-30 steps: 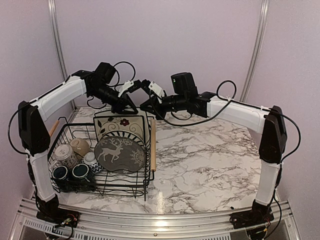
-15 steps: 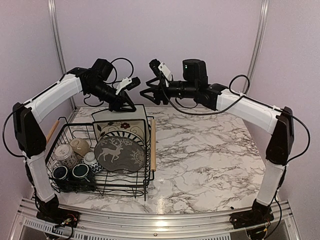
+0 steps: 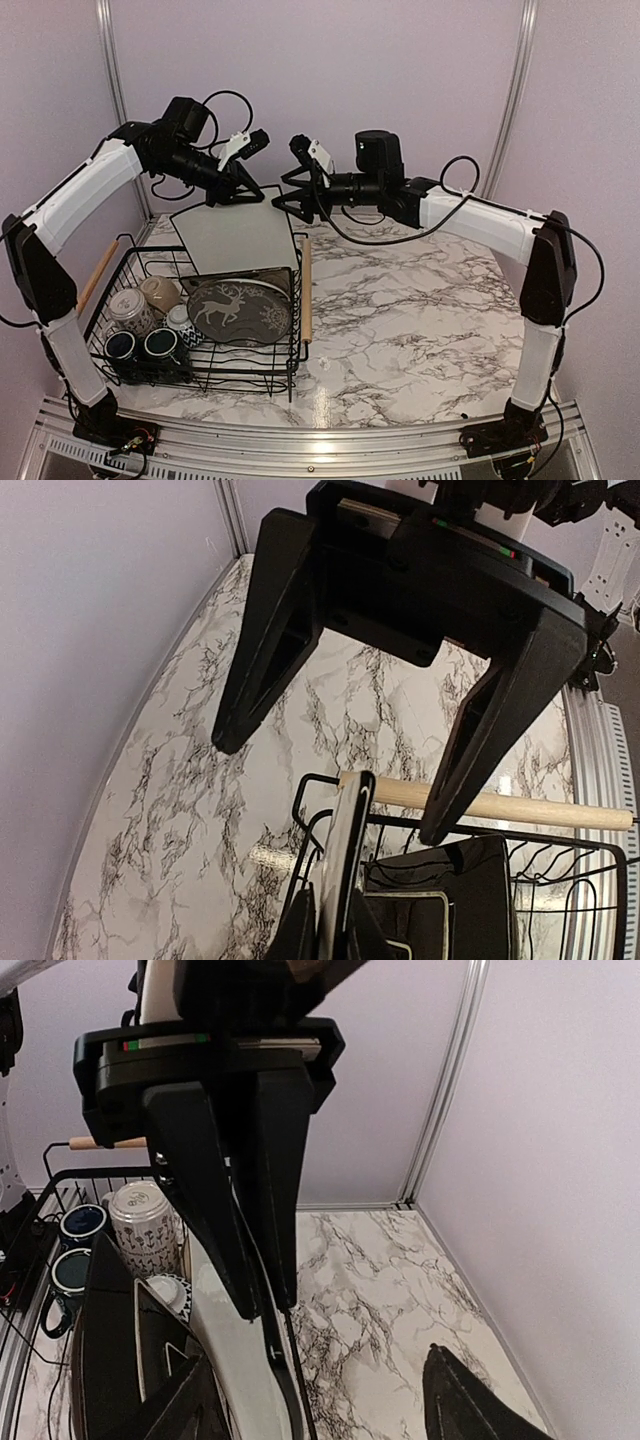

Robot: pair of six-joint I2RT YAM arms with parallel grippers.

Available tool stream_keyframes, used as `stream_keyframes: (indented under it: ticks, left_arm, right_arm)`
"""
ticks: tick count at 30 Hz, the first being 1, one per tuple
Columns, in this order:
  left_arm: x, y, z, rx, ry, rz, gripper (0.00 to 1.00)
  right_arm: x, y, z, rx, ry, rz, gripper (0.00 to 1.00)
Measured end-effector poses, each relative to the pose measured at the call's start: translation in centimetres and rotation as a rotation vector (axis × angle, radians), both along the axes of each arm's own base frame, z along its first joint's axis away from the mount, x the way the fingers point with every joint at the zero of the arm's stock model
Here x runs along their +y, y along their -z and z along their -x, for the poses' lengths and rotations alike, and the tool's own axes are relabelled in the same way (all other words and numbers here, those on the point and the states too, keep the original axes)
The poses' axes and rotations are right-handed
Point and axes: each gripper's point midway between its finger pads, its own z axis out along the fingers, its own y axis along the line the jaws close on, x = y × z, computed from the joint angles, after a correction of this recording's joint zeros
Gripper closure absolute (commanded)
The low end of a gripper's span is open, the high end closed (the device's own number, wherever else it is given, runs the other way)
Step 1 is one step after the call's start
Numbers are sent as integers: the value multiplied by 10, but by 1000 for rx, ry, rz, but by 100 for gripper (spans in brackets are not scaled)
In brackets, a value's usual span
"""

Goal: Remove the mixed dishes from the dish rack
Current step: Pass from the left arm to the right

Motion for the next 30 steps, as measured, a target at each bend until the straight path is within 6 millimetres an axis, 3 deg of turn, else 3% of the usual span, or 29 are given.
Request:
stream_keyframes:
  ticks: [5,11,13,18,20,22,30]
  left_arm:
    - [-1,-2,0,-18,-1,-3,100]
    - [1,-13,3,-49,-5,3,100]
    - [1,-19,7,-56,-6,12,100]
    - [-2,-30,17,-64,7,35,100]
    - [-2,-31,16,-67,6,37,100]
    - [-1,-31,15,-73,1,35,100]
    - [-1,-33,20,-109,30,30,100]
  right_arm:
    - [16,23,-10,14,-32,26,35]
    - [25,49,-7,54,-80,47,43]
    - [27,49,-4,51,-104,38,45]
    - [32,45,4,43,-173,10,62]
    - [36,40,7,35,-198,-3,74]
    - [39,37,10,27,-224,-16,97]
    - [44,34,21,88,-284,-53,100]
